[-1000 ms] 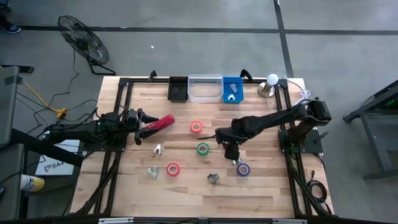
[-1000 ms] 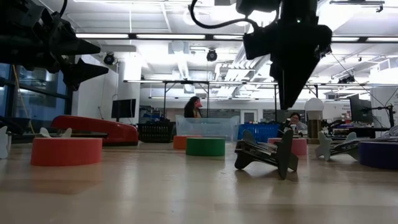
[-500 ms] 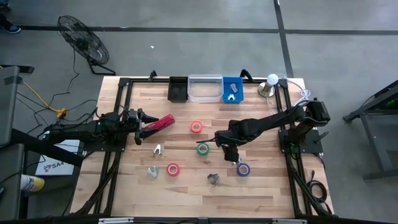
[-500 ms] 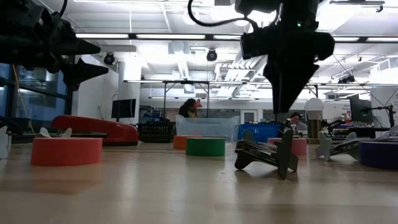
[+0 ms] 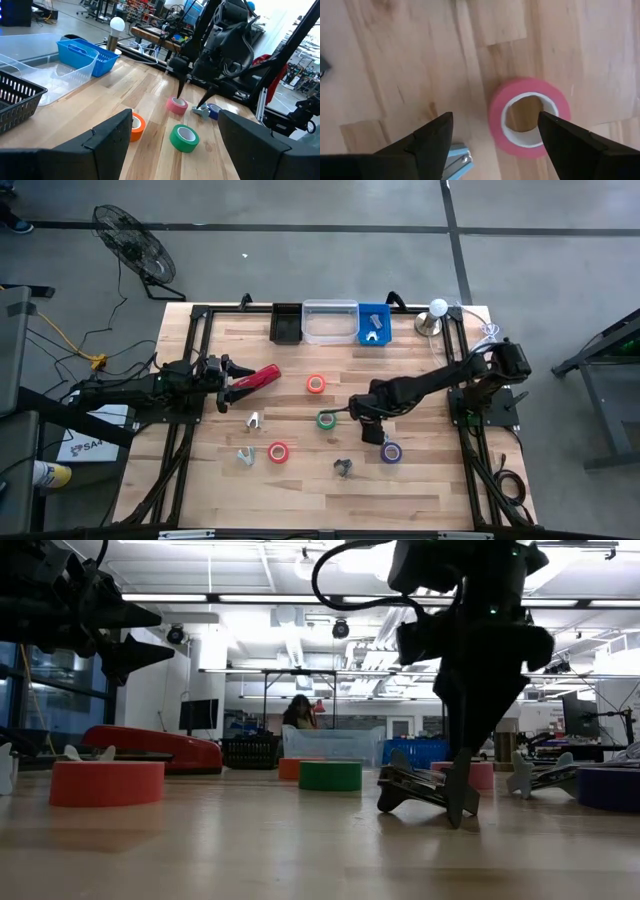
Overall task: Pick and place Stapler, Stapler remover, tape
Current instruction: Put the pink tape into the black bin
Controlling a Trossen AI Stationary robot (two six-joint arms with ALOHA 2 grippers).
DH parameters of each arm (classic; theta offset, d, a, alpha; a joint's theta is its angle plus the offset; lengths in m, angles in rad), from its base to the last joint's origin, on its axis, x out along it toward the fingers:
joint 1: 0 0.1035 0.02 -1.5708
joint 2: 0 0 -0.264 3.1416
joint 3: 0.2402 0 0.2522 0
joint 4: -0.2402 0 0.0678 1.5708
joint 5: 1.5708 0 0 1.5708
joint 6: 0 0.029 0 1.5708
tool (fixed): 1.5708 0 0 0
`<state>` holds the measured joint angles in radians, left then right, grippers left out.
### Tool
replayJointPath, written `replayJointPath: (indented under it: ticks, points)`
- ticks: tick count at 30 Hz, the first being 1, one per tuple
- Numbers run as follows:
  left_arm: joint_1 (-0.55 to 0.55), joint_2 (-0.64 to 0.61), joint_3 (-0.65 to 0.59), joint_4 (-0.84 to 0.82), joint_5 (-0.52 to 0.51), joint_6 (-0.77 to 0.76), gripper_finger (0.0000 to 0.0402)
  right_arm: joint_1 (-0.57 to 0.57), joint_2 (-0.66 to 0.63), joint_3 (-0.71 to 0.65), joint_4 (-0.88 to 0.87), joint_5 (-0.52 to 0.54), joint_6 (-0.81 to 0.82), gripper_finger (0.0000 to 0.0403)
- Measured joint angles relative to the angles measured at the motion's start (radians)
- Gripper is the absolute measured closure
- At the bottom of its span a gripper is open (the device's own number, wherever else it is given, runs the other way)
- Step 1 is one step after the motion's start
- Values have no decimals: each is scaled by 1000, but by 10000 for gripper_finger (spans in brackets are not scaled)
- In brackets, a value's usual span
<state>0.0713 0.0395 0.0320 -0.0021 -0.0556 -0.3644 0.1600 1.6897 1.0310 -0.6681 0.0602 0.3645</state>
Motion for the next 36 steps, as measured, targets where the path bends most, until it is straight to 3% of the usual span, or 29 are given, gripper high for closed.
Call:
replayJointPath:
  ticks: [15, 21, 36]
  points:
    - [0, 0, 0, 0, 0, 0, 111, 5, 30, 0, 30, -40, -6, 121]
    - [0, 0, 0, 0, 0, 0, 111, -3, 33, 0, 30, 28, -1, 121]
    - [0, 0, 0, 0, 0, 0, 111, -2, 79, 6, 47, 59, 81, 126]
